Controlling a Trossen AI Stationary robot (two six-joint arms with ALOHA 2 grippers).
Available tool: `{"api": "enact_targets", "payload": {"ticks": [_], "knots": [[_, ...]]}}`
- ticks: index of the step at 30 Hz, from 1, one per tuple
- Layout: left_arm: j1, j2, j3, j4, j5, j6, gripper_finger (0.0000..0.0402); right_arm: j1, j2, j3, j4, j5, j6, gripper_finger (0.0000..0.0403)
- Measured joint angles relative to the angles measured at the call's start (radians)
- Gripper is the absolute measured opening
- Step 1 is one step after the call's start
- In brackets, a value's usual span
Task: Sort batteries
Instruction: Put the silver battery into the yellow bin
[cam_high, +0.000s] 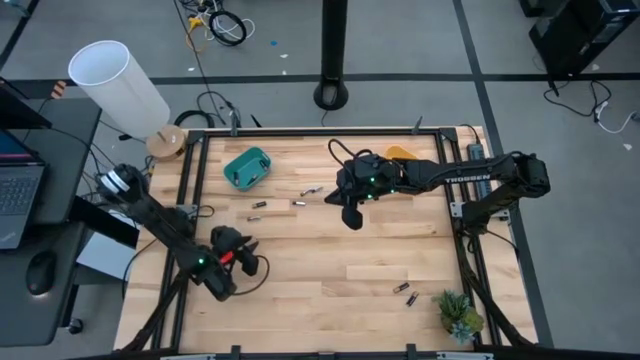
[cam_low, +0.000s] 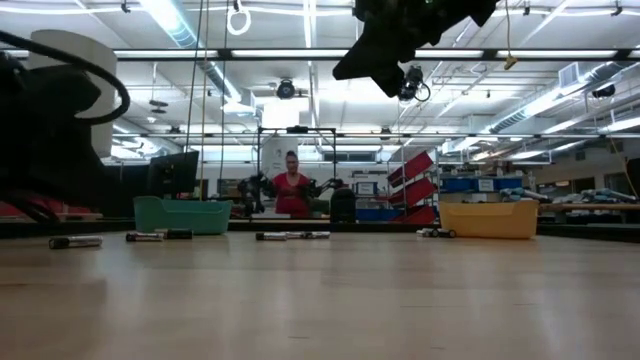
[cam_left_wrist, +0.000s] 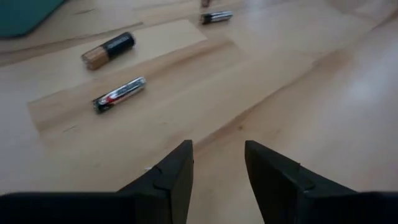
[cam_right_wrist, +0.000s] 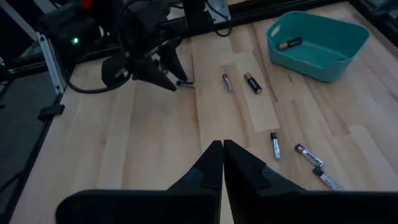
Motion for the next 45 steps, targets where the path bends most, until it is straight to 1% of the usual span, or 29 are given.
{"api": "enact_targets", "payload": {"ticks": [2,5,11,15,18,22,26,30,35,39,42,45], "knots": [[-0.01,0.034,0.031,-0.034,-0.012,-0.011,0.0158,0.003,0.0,0.0,0.0,0.0,0.002,0.0022],[-0.026,0.07,0.081,-0.13,-0.018,-0.058,0.0155,0.011,0.0,0.0,0.0,0.003,0.002,0.0022],[-0.071,0.111,0.167,-0.326,-0.007,-0.13,0.0135,0.021,0.0,0.0,0.001,0.003,0.001,0.0022],[-0.076,0.135,0.158,-0.369,0.062,-0.198,0.0132,0.022,0.0,0.0,0.001,0.002,-0.002,0.0022],[-0.075,0.135,0.148,-0.379,0.066,-0.237,0.0132,0.022,0.0,0.0,0.0,-0.004,-0.006,0.0022],[-0.076,0.135,0.145,-0.41,0.066,-0.238,0.0131,0.022,0.0,0.0,-0.005,-0.017,-0.012,0.0022],[-0.08,0.135,0.11,-0.389,0.063,-0.241,0.0131,0.022,0.0,0.0,-0.011,-0.024,-0.029,0.0022],[-0.08,0.135,0.075,-0.32,0.023,-0.237,0.0131,0.022,0.0,0.0,-0.011,-0.025,-0.022,0.0022],[-0.082,0.152,0.068,-0.323,-0.009,-0.23,0.0131,0.029,0.0,0.0,-0.01,-0.023,0.014,0.0022],[-0.082,0.186,0.068,-0.313,-0.038,-0.229,0.0131,0.041,0.0,0.0,-0.004,0.011,0.043,0.0022],[-0.083,0.227,0.069,-0.249,-0.06,-0.227,0.0131,0.05,0.0,0.0,-0.003,0.043,0.064,0.0022],[-0.083,0.282,0.069,-0.18,-0.061,-0.227,0.0131,0.057,0.0,0.0,0.002,0.053,0.086,0.0022]]}}
